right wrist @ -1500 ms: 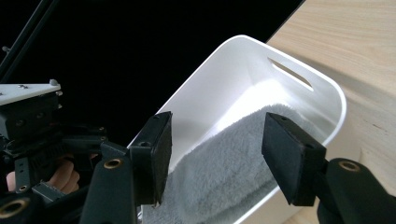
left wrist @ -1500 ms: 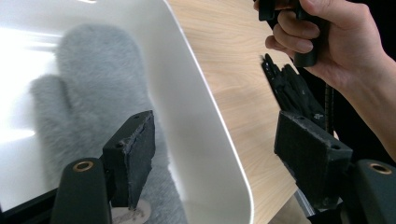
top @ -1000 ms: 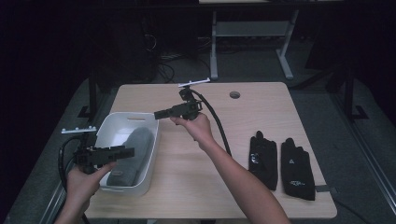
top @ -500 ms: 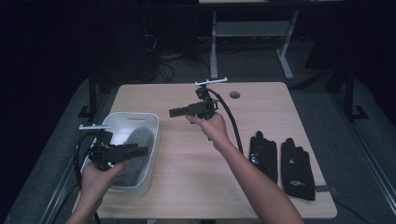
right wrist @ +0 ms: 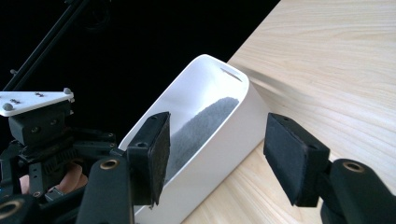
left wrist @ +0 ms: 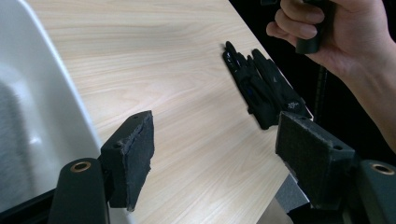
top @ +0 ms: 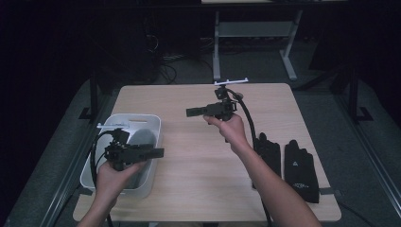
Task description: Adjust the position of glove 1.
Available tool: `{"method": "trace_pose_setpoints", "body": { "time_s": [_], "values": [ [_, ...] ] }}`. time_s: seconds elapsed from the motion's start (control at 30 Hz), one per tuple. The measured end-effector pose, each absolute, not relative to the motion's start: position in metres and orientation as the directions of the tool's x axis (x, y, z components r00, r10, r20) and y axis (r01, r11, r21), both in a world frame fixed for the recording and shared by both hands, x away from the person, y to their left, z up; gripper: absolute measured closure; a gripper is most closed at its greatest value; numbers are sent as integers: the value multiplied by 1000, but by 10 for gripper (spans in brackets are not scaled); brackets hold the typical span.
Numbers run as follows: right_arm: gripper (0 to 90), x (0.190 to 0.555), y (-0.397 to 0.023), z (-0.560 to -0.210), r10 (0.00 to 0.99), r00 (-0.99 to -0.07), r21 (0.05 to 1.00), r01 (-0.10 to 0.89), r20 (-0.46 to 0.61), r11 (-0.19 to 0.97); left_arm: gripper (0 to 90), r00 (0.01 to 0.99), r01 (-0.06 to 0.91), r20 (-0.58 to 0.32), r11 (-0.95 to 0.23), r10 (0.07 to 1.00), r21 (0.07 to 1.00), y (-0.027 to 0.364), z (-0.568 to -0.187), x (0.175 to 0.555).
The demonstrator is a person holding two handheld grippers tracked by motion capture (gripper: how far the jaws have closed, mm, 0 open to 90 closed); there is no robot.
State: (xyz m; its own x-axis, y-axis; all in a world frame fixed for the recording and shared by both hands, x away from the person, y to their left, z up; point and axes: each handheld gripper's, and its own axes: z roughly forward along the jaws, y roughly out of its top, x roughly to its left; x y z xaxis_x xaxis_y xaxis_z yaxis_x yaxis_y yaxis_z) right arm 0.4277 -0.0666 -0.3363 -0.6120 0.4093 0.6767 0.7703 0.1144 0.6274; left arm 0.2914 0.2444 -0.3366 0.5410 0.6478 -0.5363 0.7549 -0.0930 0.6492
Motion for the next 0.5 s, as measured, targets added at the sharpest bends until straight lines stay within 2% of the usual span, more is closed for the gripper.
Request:
{"method": "trace_pose_setpoints", "body": {
  "time_s": [0.5],
  "values": [
    [404, 415, -116, -341, 450, -586, 626, 776, 674, 74, 272, 595, 743, -538, -155, 597, 651, 201, -341, 298]
  ]
}}
